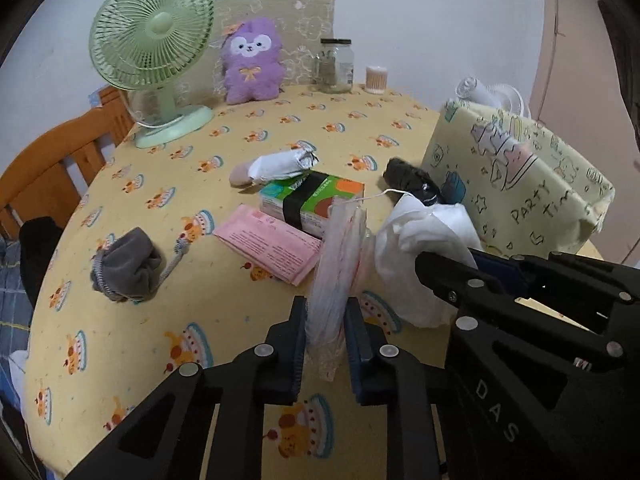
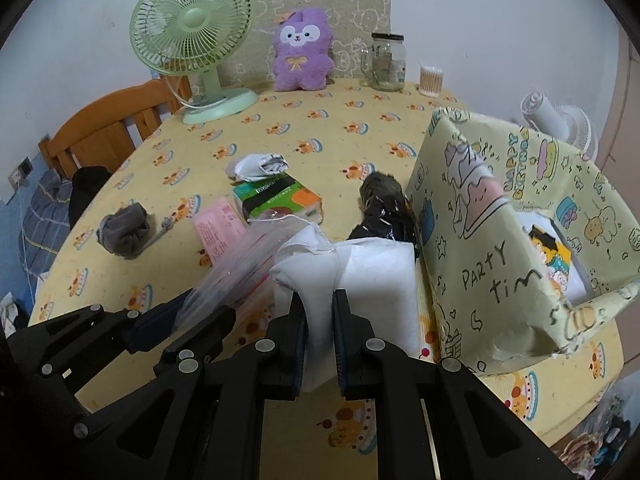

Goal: Organize soft objects
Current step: 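Grasp and lift the clear plastic bag with the left tool while the right tool holds the cloth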

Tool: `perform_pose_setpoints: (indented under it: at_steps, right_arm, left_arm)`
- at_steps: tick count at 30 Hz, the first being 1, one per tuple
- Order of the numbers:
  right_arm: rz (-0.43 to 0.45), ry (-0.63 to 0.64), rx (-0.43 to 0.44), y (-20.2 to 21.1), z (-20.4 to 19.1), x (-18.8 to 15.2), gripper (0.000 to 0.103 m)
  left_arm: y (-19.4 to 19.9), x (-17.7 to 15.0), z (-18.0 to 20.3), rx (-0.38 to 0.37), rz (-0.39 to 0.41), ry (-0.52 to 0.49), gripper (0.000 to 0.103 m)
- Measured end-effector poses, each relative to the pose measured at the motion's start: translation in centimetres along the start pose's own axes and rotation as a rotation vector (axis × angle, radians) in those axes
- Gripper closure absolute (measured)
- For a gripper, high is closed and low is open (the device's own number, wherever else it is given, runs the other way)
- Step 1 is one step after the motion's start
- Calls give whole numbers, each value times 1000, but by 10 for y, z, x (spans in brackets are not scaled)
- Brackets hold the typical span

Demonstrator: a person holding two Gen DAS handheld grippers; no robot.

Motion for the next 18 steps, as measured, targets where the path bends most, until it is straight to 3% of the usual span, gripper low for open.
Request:
perform_pose_setpoints:
  at_steps: [18]
  right_arm:
    - [129,20,84,62,-17,33,88]
  left_arm:
    - [68,33,-4,107,125,41,88]
Point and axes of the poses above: each gripper's, at about its wrist camera, not at the fingertips, and y roughly against the way its jaws point, z to its right, x to its top, the point moved 5 cm from there along -y, roughly the way its jaws point, and after that the axes turned 14 degrees about -y, right-handed, at the moved point
